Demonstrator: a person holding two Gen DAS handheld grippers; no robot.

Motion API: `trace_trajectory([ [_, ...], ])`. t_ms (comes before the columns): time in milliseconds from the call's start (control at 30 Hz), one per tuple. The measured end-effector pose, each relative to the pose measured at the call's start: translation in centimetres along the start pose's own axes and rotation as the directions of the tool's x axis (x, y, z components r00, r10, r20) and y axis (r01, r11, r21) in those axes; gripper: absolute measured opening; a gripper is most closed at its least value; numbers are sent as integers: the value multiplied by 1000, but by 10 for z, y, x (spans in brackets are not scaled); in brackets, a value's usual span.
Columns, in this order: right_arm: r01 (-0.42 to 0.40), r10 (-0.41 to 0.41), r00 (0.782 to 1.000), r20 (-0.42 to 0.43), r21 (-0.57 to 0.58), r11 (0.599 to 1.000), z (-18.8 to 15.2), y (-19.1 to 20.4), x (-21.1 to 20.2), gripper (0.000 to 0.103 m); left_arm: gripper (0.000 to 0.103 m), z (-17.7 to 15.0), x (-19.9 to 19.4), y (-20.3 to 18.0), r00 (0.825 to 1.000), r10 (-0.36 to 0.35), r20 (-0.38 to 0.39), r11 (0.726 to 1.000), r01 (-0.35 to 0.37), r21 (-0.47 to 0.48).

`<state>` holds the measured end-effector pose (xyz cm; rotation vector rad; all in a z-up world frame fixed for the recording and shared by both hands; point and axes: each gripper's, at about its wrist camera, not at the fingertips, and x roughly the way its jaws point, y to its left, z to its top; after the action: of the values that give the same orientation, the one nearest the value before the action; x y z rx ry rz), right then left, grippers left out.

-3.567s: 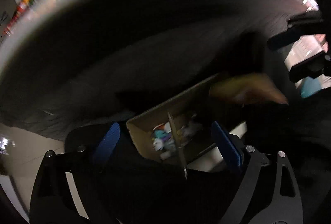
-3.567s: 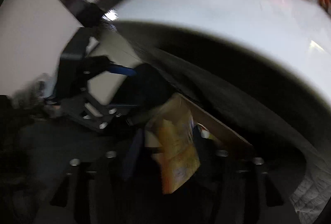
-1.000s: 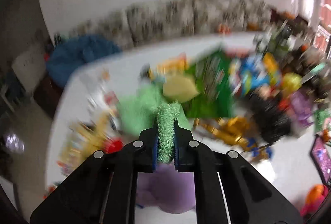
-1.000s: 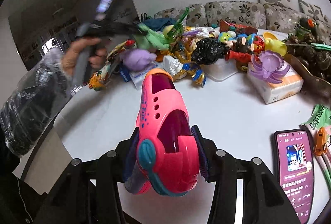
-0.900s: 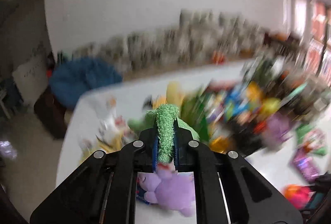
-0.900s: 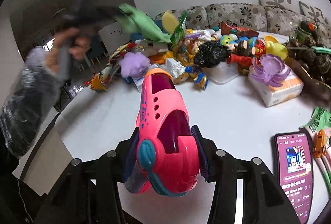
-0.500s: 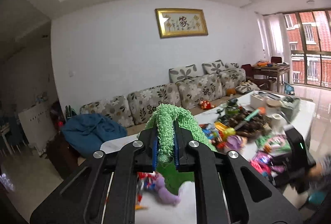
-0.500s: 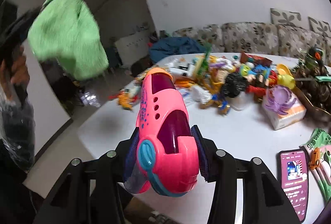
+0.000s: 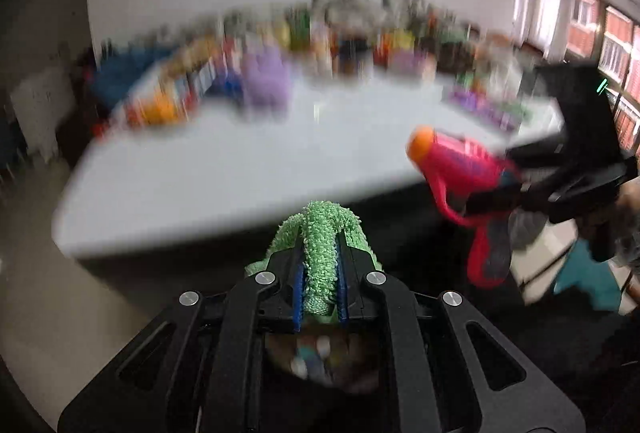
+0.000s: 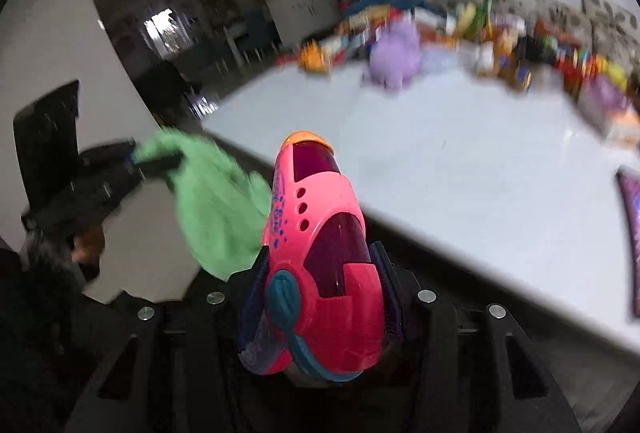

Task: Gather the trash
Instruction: 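Carry the pink gun and green cloth down into the box and release, then raise both open tools back toward the table pile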

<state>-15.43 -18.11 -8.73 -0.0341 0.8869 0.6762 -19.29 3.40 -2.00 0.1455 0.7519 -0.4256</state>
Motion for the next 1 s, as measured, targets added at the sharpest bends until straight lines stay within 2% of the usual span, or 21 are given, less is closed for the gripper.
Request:
trace_trajectory([
  [67,18,-17,999,-37,29,999,-14,4,24,49,11,-23,42,-3,994,44,-103,999,-44,5],
  [167,69,-65,992,-112,39,997,-37,11,63,49,11,-52,99,-2,965,20,-262,998,-36,-55],
  [233,70,-56,984,-171,75,995,-49,7,88,49,11,-68,132,0,937,13,-349,996,-44,-81],
  [300,81,-57,976,-212,107,991,-54,-2,102,49,12,-80,158,1,900,-6,-436,994,-41,-99],
  [367,83,-45,969,-244,147,986,-57,-14,111,49,14,-87,170,1,873,4,-488,995,-53,-87],
  [400,79,-29,962,-271,173,982,-58,-21,118,51,21,-90,177,1,857,23,-515,995,-72,-75],
  [433,75,-18,958,-286,191,979,-59,-25,121,52,32,-90,179,1,852,40,-522,994,-85,-63],
  [467,71,-4,955,-298,214,974,-60,-30,125,55,41,-90,181,1,849,54,-525,994,-94,-50],
  [500,66,5,953,-303,223,973,-60,-33,126,58,61,-90,182,0,846,68,-528,994,-102,-37],
  [533,67,3,953,-302,222,973,-60,-31,125,58,72,-90,183,-1,845,92,-527,993,-119,-18],
  [767,62,-21,963,-270,144,988,-50,-9,104,61,73,-86,179,-8,850,121,-513,992,-121,33],
  [833,50,-17,968,-251,127,991,-40,-10,96,61,73,-81,171,-7,859,128,-495,991,-125,39],
  [900,32,-10,976,-217,98,995,-27,-5,70,61,73,-74,162,-5,869,134,-477,991,-128,45],
  [1000,-3,10,992,-128,59,998,14,-8,28,61,73,-55,137,2,891,107,-440,994,-105,29],
])
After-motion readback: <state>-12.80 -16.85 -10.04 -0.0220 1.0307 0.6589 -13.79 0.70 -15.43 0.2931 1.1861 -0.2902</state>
